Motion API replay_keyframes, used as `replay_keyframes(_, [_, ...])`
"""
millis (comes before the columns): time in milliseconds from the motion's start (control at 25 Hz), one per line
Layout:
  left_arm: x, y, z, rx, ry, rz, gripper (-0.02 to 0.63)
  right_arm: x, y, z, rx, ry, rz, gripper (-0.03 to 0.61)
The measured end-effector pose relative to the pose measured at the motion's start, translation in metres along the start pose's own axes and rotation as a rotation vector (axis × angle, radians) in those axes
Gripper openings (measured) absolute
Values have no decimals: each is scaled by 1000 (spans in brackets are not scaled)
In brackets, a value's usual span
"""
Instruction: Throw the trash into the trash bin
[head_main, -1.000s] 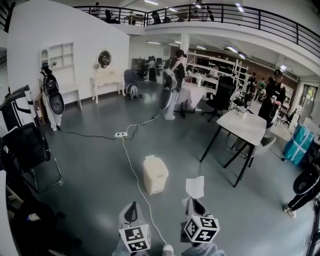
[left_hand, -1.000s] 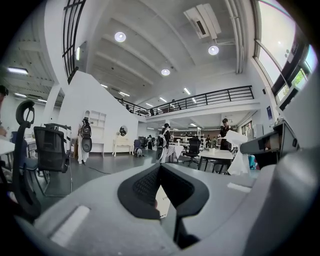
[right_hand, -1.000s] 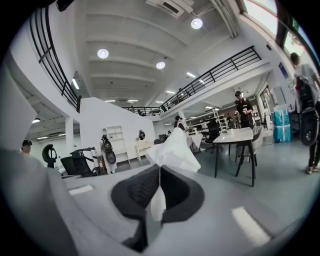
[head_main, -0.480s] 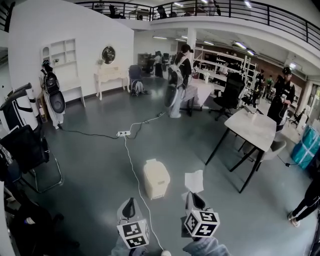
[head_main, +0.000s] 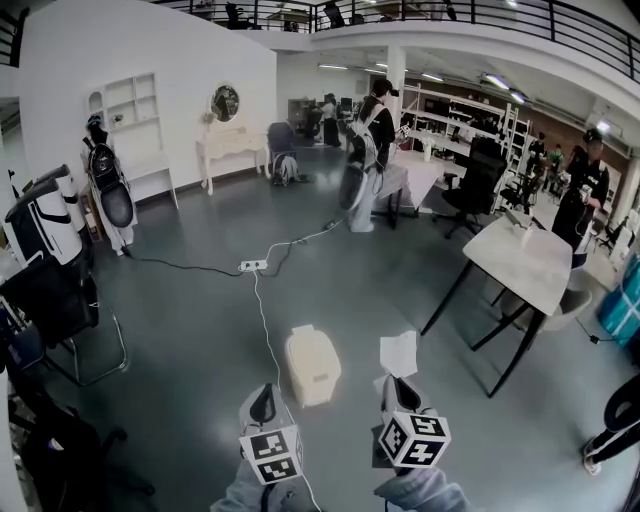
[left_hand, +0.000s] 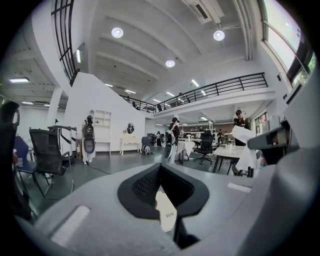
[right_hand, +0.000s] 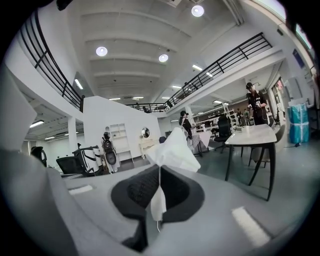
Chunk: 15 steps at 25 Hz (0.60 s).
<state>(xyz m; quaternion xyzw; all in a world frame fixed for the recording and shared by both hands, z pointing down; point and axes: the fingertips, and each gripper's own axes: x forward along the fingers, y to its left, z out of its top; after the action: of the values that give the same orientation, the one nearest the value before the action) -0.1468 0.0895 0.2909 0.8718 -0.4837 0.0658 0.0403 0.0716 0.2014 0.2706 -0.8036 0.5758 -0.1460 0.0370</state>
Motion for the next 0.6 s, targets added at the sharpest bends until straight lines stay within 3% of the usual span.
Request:
replay_keyframes(360, [43, -11, 5, 71, 21, 21, 9, 50, -24, 3, 32, 23, 19, 11])
replay_keyframes(600, [93, -11, 1, 58, 26, 30, 9, 91, -40, -2, 41, 43, 14, 12])
